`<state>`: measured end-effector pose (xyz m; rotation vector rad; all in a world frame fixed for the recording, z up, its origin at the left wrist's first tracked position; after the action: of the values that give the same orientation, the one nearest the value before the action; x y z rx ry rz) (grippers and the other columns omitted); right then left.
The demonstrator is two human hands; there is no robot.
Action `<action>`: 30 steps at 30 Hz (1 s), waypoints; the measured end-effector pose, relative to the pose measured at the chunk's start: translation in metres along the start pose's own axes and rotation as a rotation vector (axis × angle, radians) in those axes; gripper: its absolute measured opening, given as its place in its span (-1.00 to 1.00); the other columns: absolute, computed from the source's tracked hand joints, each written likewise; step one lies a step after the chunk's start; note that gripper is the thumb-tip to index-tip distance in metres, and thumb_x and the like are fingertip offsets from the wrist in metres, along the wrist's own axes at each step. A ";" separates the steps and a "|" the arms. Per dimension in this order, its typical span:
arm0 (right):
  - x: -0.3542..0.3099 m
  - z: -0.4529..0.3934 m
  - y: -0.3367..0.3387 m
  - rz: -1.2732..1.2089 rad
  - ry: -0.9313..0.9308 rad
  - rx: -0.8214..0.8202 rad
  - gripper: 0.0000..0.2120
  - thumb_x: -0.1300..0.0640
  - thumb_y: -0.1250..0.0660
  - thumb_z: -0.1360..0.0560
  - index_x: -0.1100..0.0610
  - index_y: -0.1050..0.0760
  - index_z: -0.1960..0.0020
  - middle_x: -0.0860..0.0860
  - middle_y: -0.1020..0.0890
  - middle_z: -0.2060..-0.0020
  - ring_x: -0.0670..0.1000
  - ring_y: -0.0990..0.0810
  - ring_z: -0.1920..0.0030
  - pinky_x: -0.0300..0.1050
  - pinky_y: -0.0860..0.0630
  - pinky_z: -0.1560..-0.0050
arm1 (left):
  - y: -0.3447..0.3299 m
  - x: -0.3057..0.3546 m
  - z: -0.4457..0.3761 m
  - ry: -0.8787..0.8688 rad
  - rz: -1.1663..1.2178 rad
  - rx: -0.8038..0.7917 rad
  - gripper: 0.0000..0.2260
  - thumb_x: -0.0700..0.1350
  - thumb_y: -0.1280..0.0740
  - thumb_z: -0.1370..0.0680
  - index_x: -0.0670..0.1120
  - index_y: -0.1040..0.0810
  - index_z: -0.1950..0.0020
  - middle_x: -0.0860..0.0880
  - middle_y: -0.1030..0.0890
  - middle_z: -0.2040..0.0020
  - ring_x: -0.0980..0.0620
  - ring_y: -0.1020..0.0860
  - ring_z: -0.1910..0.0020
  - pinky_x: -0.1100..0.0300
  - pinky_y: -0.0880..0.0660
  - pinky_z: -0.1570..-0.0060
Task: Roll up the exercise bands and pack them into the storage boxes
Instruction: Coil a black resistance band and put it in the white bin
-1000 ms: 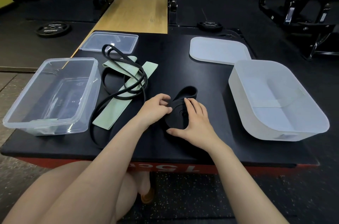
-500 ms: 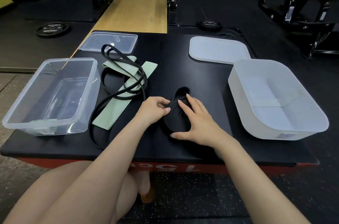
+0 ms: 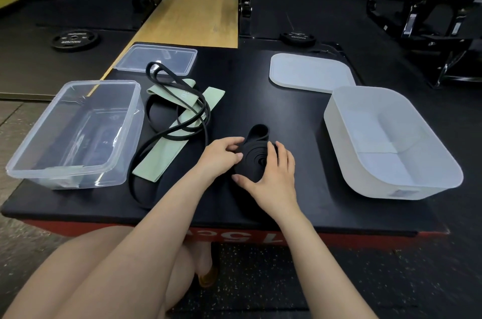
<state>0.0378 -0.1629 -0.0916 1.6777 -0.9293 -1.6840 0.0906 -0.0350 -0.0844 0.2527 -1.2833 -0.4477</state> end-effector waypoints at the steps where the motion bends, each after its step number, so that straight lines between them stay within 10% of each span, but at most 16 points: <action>1: 0.001 -0.001 0.001 -0.007 0.018 -0.027 -0.04 -0.29 -0.35 -0.37 0.09 0.06 -0.54 -0.02 0.03 -0.52 0.03 0.15 -0.50 0.01 0.03 -0.51 | 0.000 0.000 0.001 0.015 0.033 -0.010 -0.65 -0.21 -0.32 -0.53 0.02 -0.50 -0.30 0.01 -0.51 -0.09 0.11 -0.45 -0.10 0.30 -0.31 -0.15; 8: 0.005 -0.008 0.010 -0.027 0.149 -0.180 -0.06 -0.22 -0.41 -0.37 0.07 0.00 -0.53 -0.08 0.03 -0.52 -0.05 0.17 -0.49 -0.07 0.05 -0.49 | 0.002 0.000 -0.001 0.035 0.007 -0.004 -0.79 -0.18 -0.42 -0.45 -0.05 -0.55 -0.07 0.05 -0.52 0.17 0.08 -0.52 0.09 0.32 -0.43 0.08; 23: 0.021 -0.028 0.025 -0.062 0.284 -0.463 0.00 -0.16 -0.50 -0.30 -0.01 0.01 -0.54 -0.20 0.08 -0.51 -0.19 0.14 -0.49 -0.21 0.04 -0.44 | -0.002 0.004 0.001 -0.001 -0.081 0.034 -0.63 -0.22 -0.38 -0.47 0.01 -0.47 -0.25 0.05 -0.50 -0.13 0.01 -0.48 -0.08 0.25 -0.37 -0.10; 30: 0.010 -0.075 0.032 -0.132 0.329 -0.244 -0.63 -0.10 -0.21 -0.55 -0.01 -0.45 -0.31 -0.10 -0.26 -0.45 -0.13 -0.17 -0.46 -0.22 -0.11 -0.41 | -0.004 0.005 0.002 0.001 -0.096 0.052 -0.64 -0.25 -0.37 -0.47 -0.01 -0.49 -0.24 -0.01 -0.50 -0.22 -0.05 -0.49 -0.19 0.18 -0.39 -0.19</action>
<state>0.1096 -0.1948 -0.0692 1.8049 -0.4493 -1.4717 0.0888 -0.0407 -0.0807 0.3593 -1.2862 -0.4961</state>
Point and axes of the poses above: each hand's wrist, its own z-axis away from the middle knuckle, its own y-axis out of the back of the hand, x = y × z, the point moved 5 cm from there along -z, towards the middle knuckle
